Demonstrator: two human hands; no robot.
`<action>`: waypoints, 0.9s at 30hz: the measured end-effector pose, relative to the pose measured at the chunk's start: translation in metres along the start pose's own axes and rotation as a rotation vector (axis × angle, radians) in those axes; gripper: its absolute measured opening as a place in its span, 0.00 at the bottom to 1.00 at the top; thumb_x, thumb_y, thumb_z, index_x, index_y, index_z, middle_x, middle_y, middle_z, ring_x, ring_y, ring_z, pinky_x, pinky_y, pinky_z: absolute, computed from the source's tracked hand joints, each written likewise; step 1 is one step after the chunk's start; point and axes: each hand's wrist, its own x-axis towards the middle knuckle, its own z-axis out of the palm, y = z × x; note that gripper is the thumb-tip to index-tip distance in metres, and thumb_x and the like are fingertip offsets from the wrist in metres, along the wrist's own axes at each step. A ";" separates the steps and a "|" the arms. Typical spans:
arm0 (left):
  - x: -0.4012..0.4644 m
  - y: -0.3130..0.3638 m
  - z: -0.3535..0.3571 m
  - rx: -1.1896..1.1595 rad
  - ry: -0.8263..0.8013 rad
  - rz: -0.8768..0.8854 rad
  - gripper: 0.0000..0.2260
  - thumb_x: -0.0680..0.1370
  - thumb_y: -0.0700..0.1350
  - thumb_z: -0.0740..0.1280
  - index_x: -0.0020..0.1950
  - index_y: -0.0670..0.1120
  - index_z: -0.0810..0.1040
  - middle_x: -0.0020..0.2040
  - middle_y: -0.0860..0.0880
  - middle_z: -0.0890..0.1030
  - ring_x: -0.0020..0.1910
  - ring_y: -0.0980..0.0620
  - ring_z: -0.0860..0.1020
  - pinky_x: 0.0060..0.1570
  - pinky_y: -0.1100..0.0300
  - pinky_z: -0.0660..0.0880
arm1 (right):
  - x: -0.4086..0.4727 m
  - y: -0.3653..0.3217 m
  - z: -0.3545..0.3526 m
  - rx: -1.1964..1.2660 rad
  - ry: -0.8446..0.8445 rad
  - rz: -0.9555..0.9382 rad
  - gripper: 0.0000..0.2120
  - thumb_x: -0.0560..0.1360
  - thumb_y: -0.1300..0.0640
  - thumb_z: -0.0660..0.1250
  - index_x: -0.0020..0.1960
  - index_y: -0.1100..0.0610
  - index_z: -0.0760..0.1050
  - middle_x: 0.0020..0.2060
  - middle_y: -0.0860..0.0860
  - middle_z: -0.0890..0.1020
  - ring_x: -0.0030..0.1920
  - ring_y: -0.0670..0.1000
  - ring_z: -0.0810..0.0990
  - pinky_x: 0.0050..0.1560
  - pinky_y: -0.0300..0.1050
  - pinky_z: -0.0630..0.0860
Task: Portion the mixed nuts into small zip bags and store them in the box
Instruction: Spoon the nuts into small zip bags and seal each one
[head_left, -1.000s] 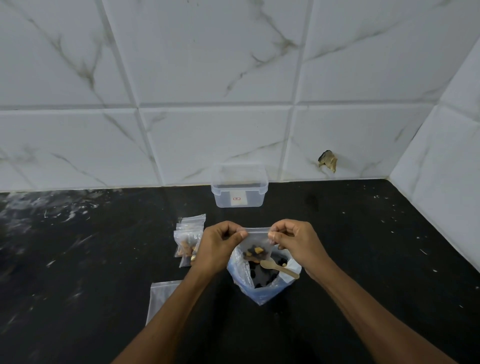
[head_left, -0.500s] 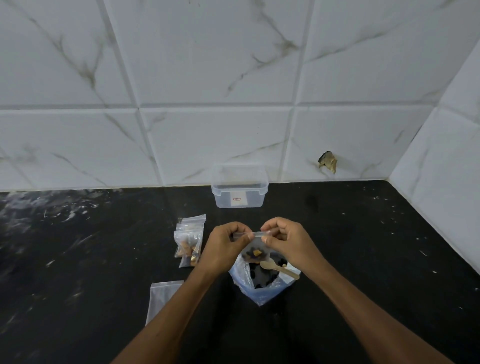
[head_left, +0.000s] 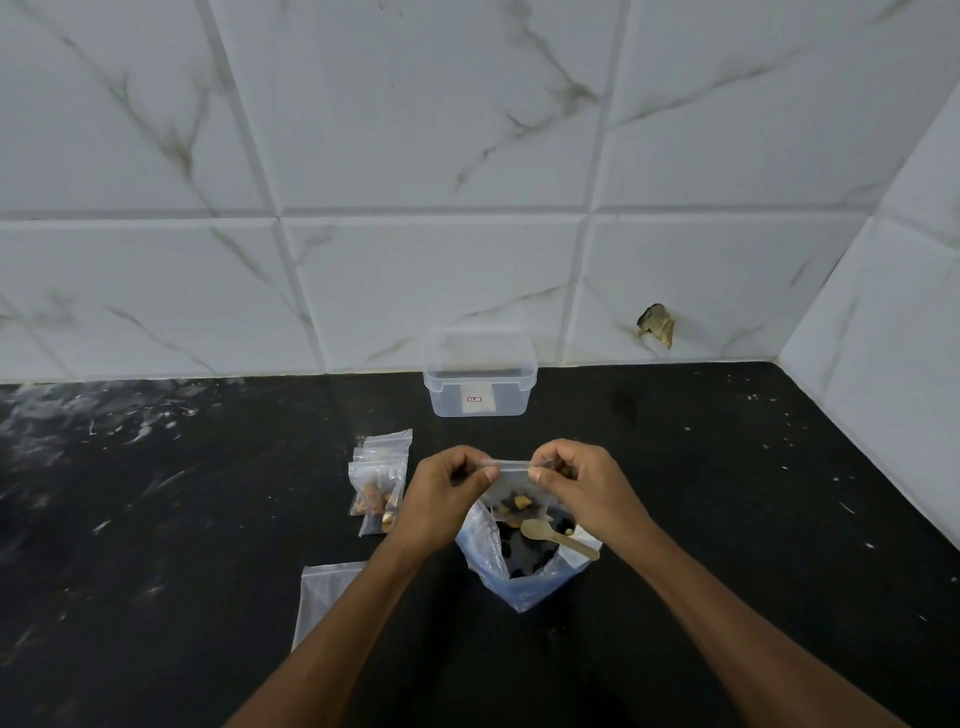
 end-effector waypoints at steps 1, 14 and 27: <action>-0.001 0.000 0.000 0.008 -0.001 -0.004 0.06 0.79 0.39 0.68 0.45 0.49 0.81 0.44 0.51 0.82 0.44 0.59 0.81 0.45 0.65 0.79 | 0.000 0.000 0.000 -0.003 -0.008 0.009 0.04 0.76 0.61 0.69 0.45 0.52 0.79 0.37 0.45 0.80 0.38 0.38 0.79 0.38 0.31 0.74; -0.004 0.001 0.001 -0.012 -0.021 0.019 0.06 0.77 0.38 0.70 0.48 0.49 0.81 0.45 0.47 0.83 0.46 0.53 0.82 0.48 0.61 0.80 | 0.001 -0.003 0.007 -0.060 -0.035 -0.069 0.07 0.75 0.61 0.68 0.42 0.51 0.79 0.38 0.44 0.82 0.42 0.40 0.79 0.41 0.30 0.73; -0.010 0.000 -0.006 -0.009 0.047 -0.030 0.06 0.77 0.36 0.70 0.44 0.46 0.82 0.43 0.46 0.84 0.41 0.59 0.81 0.43 0.67 0.79 | -0.001 0.003 0.005 -0.064 -0.018 0.022 0.04 0.75 0.61 0.69 0.43 0.54 0.80 0.37 0.47 0.82 0.39 0.40 0.79 0.39 0.31 0.75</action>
